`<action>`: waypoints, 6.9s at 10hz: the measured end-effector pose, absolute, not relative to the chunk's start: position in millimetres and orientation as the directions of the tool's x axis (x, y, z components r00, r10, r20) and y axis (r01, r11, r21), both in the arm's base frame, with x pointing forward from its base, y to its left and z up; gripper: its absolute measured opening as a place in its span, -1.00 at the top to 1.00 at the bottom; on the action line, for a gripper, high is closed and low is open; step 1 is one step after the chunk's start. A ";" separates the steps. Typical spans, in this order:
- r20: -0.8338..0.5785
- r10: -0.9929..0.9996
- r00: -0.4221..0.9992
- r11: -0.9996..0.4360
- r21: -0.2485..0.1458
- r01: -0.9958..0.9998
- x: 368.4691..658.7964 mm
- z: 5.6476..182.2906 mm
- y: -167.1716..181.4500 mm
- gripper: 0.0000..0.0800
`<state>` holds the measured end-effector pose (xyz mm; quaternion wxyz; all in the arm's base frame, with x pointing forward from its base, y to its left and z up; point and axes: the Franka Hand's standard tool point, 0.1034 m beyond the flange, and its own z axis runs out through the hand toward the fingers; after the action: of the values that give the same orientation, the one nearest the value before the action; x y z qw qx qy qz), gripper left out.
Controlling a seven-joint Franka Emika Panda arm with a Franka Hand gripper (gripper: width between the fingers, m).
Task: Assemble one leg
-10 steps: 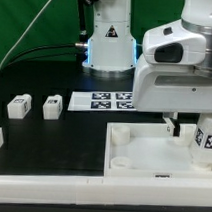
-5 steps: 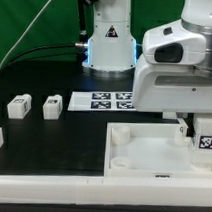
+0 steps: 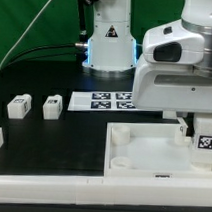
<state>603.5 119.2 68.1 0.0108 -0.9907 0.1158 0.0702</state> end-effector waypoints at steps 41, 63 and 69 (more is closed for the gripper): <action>-0.170 0.042 0.985 -0.998 -0.056 0.033 606.3 83.4 117.4 0.26; -0.144 -0.877 0.459 -0.474 0.098 -0.875 607.0 80.0 125.1 -0.60; -0.202 -0.252 0.946 -0.968 0.038 -0.250 602.4 78.3 118.3 -0.62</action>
Offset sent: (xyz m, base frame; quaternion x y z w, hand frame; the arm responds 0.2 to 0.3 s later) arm -0.0043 -0.0013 -0.0006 0.0159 -0.0020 0.3212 0.9469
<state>602.4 118.3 78.3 -0.0058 -0.9865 0.1272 0.1029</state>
